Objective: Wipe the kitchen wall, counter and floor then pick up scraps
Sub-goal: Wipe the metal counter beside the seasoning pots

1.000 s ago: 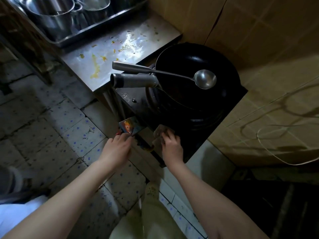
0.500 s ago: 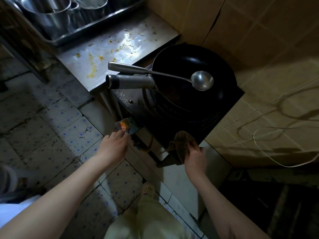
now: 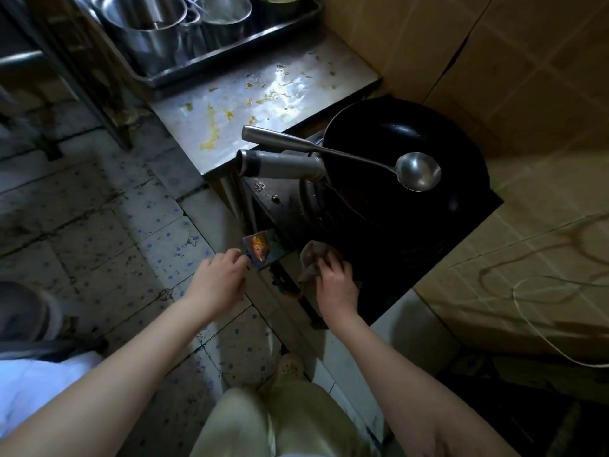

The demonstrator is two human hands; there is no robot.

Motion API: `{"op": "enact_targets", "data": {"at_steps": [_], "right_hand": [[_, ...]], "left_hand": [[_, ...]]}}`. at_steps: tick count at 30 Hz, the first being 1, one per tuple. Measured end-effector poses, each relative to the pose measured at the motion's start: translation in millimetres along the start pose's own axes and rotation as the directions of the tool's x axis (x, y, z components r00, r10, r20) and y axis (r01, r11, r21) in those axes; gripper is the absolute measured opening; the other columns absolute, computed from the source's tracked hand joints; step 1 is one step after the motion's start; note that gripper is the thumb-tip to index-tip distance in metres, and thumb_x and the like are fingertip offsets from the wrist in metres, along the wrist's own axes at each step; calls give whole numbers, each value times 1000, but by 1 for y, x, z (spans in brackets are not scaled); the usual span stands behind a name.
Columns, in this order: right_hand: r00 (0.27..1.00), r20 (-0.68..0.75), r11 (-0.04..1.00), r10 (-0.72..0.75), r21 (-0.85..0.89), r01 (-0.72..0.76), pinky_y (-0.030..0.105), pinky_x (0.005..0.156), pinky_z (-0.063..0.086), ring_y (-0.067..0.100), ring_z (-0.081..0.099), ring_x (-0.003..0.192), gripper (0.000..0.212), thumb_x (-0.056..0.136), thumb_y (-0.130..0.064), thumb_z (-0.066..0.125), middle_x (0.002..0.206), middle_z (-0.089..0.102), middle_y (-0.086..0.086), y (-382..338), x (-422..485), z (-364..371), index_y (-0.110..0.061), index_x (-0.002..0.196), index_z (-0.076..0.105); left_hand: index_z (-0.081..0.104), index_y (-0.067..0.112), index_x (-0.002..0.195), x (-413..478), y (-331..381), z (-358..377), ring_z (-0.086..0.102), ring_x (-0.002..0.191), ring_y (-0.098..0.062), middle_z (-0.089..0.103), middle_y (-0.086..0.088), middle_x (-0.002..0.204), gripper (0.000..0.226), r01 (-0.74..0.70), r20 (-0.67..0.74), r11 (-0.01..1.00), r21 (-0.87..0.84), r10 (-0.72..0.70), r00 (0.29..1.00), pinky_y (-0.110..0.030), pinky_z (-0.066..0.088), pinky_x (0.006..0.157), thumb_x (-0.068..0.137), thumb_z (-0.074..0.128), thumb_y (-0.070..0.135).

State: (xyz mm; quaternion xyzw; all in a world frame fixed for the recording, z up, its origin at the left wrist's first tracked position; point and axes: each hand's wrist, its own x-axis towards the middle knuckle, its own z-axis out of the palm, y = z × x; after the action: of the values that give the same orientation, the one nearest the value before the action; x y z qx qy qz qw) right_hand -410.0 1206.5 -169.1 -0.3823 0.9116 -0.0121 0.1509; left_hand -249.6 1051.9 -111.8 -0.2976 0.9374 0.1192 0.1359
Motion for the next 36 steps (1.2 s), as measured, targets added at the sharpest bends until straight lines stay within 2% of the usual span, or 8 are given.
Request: {"op": "enact_targets", "data": {"at_steps": [7, 12, 19, 23, 25, 28, 32, 36], "right_hand": [[998, -32, 997, -61, -54, 59, 33, 93, 44, 26, 32, 125, 44, 96, -25, 49, 150, 21, 0, -38, 43, -5, -22, 138, 36], [990, -143, 985, 17, 172, 8, 35, 92, 47, 25, 39, 121, 35, 94, -15, 52, 145, 37, 1, -73, 73, -3, -17, 128, 53], [948, -210, 963, 238, 180, -202, 35, 84, 46, 25, 50, 109, 24, 93, -22, 53, 117, 60, 8, -149, 123, -7, -15, 113, 63], [932, -147, 915, 332, 292, -280, -1, 92, 25, 14, 38, 131, 40, 98, -28, 43, 143, 43, 1, -179, 149, -8, -19, 137, 45], [927, -138, 885, 349, 374, -278, 14, 109, 18, 19, 26, 137, 42, 100, -23, 37, 151, 31, 3, -190, 165, -13, -15, 142, 39], [844, -143, 822, 516, 358, -442, 36, 111, 25, 26, 30, 130, 40, 98, -19, 41, 149, 34, 2, -205, 188, -24, -16, 138, 44], [811, -176, 789, 558, 414, -453, 42, 99, 39, 26, 36, 121, 34, 93, -17, 51, 135, 50, 4, -213, 203, -29, -17, 127, 55], [787, -85, 707, 611, 507, -494, 39, 104, 36, 23, 39, 129, 43, 94, -23, 51, 146, 38, 0, -202, 213, -28, -21, 137, 45]], "left_hand": [[44, 19, 133, 8, -44, -1, 47, 122, -24, 40, -3, 142, 39, 47, -2, 999, 15, -47, 999, -37, 40, 95, 94, 45, 25], [43, 19, 132, 38, -87, -16, 46, 121, -24, 38, -2, 142, 38, 18, -4, 997, 76, -18, 1000, -36, 40, 93, 95, 43, 27], [46, 17, 126, 108, -177, -60, 50, 115, -27, 39, -5, 142, 33, -113, 2, 980, 162, 114, 993, -37, 42, 85, 95, 42, 28], [47, 17, 127, 150, -220, -87, 51, 113, -27, 40, -6, 143, 34, -201, 1, 966, 160, 203, 979, -36, 42, 83, 95, 44, 28], [48, 16, 126, 169, -234, -98, 52, 109, -26, 44, -6, 137, 33, -262, 8, 951, 166, 264, 964, -36, 43, 81, 95, 44, 27], [49, 15, 124, 197, -247, -110, 52, 108, -27, 48, -6, 130, 32, -338, 25, 928, 154, 339, 941, -36, 45, 80, 94, 44, 24], [48, 15, 131, 223, -249, -116, 54, 112, -27, 48, -7, 136, 38, -419, 46, 898, 135, 417, 908, -36, 46, 84, 94, 48, 24], [46, 16, 131, 238, -235, -113, 51, 116, -25, 46, -4, 137, 38, -482, 78, 868, 121, 476, 876, -34, 43, 87, 94, 49, 27]]}}
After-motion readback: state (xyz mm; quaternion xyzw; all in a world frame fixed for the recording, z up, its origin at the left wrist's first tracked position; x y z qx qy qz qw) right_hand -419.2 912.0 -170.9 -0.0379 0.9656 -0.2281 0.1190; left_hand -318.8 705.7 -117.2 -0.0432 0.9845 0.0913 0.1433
